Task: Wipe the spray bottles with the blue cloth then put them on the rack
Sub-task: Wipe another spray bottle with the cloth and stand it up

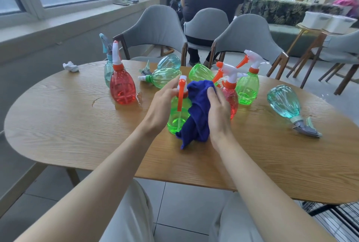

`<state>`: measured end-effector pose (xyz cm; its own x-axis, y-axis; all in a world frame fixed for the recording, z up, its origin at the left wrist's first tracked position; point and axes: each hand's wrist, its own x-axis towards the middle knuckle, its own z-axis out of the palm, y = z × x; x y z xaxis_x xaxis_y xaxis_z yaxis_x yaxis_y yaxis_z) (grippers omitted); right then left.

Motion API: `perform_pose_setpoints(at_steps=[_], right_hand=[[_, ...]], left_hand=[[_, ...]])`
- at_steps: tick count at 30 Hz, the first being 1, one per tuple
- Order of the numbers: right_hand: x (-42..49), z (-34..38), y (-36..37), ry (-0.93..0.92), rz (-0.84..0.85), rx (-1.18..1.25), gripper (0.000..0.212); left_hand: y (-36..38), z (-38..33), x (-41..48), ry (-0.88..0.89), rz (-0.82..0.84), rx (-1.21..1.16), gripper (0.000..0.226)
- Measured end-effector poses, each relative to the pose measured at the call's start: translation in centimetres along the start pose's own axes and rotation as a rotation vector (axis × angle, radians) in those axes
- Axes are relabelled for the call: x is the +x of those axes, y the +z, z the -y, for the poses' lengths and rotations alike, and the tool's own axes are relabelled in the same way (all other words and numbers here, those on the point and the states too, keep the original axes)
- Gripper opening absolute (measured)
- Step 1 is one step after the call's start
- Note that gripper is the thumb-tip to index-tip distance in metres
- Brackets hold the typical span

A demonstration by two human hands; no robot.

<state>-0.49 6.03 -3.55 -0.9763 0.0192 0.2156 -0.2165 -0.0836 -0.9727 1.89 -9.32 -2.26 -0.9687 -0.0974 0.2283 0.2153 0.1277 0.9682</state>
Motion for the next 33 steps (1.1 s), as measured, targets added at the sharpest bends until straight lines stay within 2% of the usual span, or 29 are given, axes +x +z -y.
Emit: perform_pose_setpoints(at_steps=[2, 4, 7, 10, 15, 21, 24, 27, 31, 33], right_hand=[[-0.5, 1.3, 0.3, -0.074, 0.001, 0.043, 0.026], [-1.1, 3.1, 0.8, -0.168, 0.036, 0.043, 0.027], [-1.6, 4.9, 1.7, -0.293, 0.142, -0.035, 0.03], [-1.9, 4.2, 3.3, -0.442, 0.295, -0.293, 0.033], [-0.7, 3.8, 3.6, -0.617, 0.305, -0.521, 0.025], [-0.8, 3.8, 4.8, -0.698, 0.191, -0.581, 0.025], [-1.4, 3.1, 4.1, -0.725, 0.202, -0.536, 0.018], [-1.7, 3.0, 3.4, -0.736, 0.183, -0.521, 0.02], [-2.0, 3.4, 3.7, -0.715, 0.109, -0.449, 0.02], [-2.3, 3.7, 3.9, -0.64, 0.082, -0.368, 0.023]], left_hand=[[0.4, -0.5, 0.1, -0.008, -0.151, -0.061, 0.053], [0.8, -1.2, 0.3, 0.02, -0.248, -0.113, 0.045], [1.7, -1.5, 0.2, 0.058, -0.214, -0.104, 0.032], [2.0, -0.8, 0.0, 0.119, -0.184, 0.06, 0.019], [1.6, -1.3, -0.4, 0.118, -0.131, 0.035, 0.019], [1.6, -1.3, -0.5, 0.138, -0.098, -0.008, 0.022], [1.5, -1.4, -0.4, 0.093, -0.107, -0.013, 0.026], [1.7, -1.6, -0.4, 0.074, -0.108, -0.011, 0.026], [1.9, -1.8, -0.6, 0.094, -0.1, -0.053, 0.025], [1.9, -1.9, -0.7, 0.082, -0.104, -0.066, 0.025]])
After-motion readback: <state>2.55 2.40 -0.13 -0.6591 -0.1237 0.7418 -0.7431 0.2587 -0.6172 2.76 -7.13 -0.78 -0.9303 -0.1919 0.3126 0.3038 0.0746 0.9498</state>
